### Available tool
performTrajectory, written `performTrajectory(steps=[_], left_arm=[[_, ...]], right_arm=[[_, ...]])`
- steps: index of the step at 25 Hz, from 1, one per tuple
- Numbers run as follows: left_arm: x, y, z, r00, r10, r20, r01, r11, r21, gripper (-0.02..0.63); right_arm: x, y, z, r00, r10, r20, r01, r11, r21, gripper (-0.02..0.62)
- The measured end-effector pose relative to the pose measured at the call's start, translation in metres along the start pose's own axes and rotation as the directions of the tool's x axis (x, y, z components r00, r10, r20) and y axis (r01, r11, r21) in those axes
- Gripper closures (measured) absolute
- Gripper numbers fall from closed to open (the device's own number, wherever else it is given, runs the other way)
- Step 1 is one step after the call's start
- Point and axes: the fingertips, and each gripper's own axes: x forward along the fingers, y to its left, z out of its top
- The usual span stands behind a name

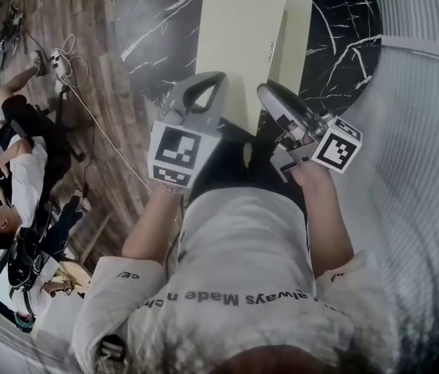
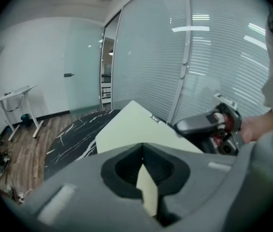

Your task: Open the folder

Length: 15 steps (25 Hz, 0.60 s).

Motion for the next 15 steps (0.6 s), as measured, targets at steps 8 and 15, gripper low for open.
performTrajectory(steps=[8, 15], left_arm=[[-0.068, 0.009, 0.048, 0.997, 0.007, 0.081, -0.007, 1.000, 0.000, 0.604], [-0.099, 0.018, 0.048, 0.996, 0.036, 0.082, -0.038, 0.999, 0.026, 0.604]], right_arm=[[0.052, 0.041, -0.029, 0.993, 0.061, -0.099, -0.068, 0.996, -0.065, 0.545], [0.106, 0.063, -0.056, 0.974, 0.132, -0.184, -0.147, 0.987, -0.071, 0.529]])
